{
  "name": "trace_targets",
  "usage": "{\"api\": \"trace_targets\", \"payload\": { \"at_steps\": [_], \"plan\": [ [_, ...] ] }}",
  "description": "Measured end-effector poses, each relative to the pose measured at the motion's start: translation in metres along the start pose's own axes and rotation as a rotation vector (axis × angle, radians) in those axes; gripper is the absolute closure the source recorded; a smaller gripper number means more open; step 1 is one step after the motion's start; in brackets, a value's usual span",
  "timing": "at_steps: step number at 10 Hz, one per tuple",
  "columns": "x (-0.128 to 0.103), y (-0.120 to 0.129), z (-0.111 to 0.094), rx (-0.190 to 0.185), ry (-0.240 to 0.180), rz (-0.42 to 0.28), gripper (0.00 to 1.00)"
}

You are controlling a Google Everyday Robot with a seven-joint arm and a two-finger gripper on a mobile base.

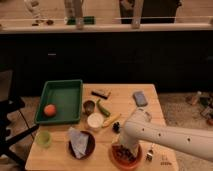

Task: Place grapes in table surface

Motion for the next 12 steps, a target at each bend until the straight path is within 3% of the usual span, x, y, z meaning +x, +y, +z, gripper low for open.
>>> {"api": "trace_targets", "payload": {
  "at_steps": [1,7,10,12],
  "plan": [
    [-0.001,-0.002,-0.002,0.01,0.02,-0.007,0.2],
    [-0.005,-0.006,-0.011,0.049,0.048,-0.012,0.2],
    [-0.007,-0.005,-0.016,0.064,0.056,-0.016,0.34],
    [-0.007,-0.002,-0.018,0.074,0.057,-0.016,0.34]
  ]
}}
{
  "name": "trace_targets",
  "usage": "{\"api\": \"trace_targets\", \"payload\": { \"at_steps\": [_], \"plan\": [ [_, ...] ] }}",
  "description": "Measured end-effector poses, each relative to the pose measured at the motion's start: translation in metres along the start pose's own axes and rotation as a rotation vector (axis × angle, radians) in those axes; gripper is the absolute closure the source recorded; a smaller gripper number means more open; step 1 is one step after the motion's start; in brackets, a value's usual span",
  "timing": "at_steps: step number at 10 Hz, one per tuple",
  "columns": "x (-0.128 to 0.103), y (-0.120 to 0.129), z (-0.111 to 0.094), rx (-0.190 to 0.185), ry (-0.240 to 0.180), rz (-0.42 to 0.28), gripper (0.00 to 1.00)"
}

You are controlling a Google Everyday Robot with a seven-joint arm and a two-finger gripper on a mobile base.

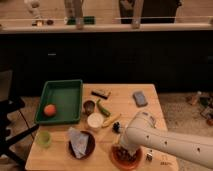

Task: Place grapes in table surface

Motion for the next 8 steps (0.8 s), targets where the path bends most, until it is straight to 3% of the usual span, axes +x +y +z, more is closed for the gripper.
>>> {"api": "trace_targets", "payload": {
  "at_steps": [4,8],
  "plan": [
    [0.0003,0.0034,-0.0018,0.006,-0.006,-0.004,0.34],
    [0.003,0.01,0.002,-0.013,-0.021,0.005,0.34]
  ]
}}
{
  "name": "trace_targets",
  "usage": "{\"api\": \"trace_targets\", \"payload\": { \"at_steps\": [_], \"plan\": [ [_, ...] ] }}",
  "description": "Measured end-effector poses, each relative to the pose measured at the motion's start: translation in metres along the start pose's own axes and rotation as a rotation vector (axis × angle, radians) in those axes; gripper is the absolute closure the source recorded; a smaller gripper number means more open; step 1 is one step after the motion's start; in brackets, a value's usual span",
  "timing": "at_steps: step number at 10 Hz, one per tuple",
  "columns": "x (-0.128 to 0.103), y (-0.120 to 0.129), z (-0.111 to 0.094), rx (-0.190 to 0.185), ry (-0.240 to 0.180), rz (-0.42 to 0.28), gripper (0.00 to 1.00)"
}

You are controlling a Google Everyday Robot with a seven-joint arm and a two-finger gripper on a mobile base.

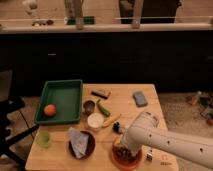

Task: Place grapes in table surface

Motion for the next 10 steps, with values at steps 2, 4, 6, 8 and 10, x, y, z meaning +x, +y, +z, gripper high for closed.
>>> {"api": "trace_targets", "payload": {
  "at_steps": [2,4,6,8,10],
  "plan": [
    [0.002,0.001,0.004,-0.009,-0.014,-0.003,0.34],
    [0.005,0.003,0.008,-0.025,-0.029,-0.004,0.34],
    [0.007,0.004,0.011,-0.034,-0.039,-0.003,0.34],
    [0.01,0.007,0.014,-0.043,-0.047,0.008,0.34],
    [0.012,0.008,0.017,-0.051,-0.056,0.013,0.34]
  ]
}}
